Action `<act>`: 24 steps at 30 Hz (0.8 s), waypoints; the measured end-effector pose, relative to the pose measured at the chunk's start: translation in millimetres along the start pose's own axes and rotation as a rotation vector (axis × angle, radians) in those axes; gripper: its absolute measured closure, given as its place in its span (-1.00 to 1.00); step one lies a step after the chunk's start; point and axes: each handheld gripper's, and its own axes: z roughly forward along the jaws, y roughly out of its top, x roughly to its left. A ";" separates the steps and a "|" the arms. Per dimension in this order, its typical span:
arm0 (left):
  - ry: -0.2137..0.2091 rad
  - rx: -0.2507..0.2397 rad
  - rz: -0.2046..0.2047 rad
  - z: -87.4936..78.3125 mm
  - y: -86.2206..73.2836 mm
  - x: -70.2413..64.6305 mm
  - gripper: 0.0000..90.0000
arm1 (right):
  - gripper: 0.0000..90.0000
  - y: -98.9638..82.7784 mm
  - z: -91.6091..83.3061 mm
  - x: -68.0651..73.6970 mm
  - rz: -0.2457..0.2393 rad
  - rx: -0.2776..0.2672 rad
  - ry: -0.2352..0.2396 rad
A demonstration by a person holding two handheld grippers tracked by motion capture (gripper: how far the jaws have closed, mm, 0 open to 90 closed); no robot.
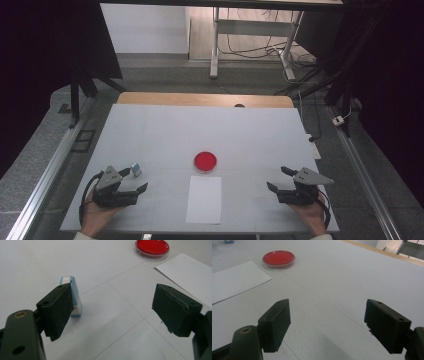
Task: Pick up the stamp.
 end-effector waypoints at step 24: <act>0.015 -0.013 0.001 -6.1 6.7 -4.7 -0.62 | -0.51 0.3 -2.6 0.0 0.004 -0.018 -0.016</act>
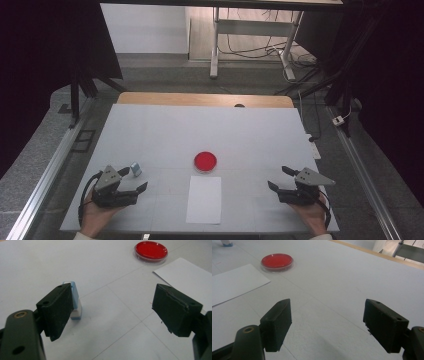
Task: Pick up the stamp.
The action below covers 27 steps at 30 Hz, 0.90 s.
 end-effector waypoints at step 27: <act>0.002 0.091 0.006 3.6 36.6 7.3 -0.61 | -0.47 -2.0 -2.0 2.3 0.016 0.003 0.003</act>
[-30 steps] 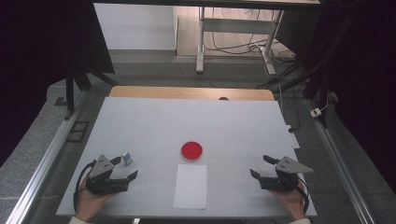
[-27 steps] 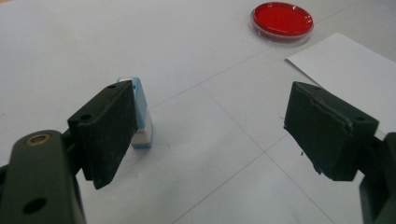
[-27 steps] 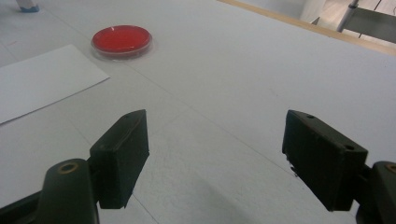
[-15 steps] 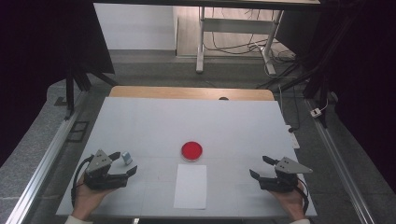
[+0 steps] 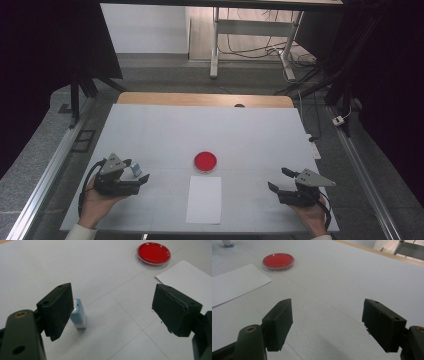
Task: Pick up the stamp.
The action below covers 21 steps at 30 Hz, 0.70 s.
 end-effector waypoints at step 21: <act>0.025 0.077 0.021 9.3 24.7 29.5 -0.53 | -0.45 -2.8 0.6 1.6 -0.007 0.025 -0.004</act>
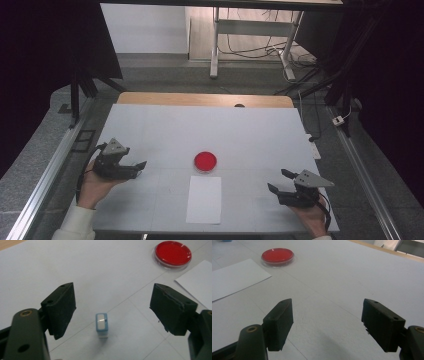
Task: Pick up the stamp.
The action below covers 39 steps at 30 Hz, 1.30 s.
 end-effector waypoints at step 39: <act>0.015 0.098 0.022 24.6 -25.4 6.3 0.22 | -0.44 -2.6 3.1 0.2 -0.010 0.022 0.010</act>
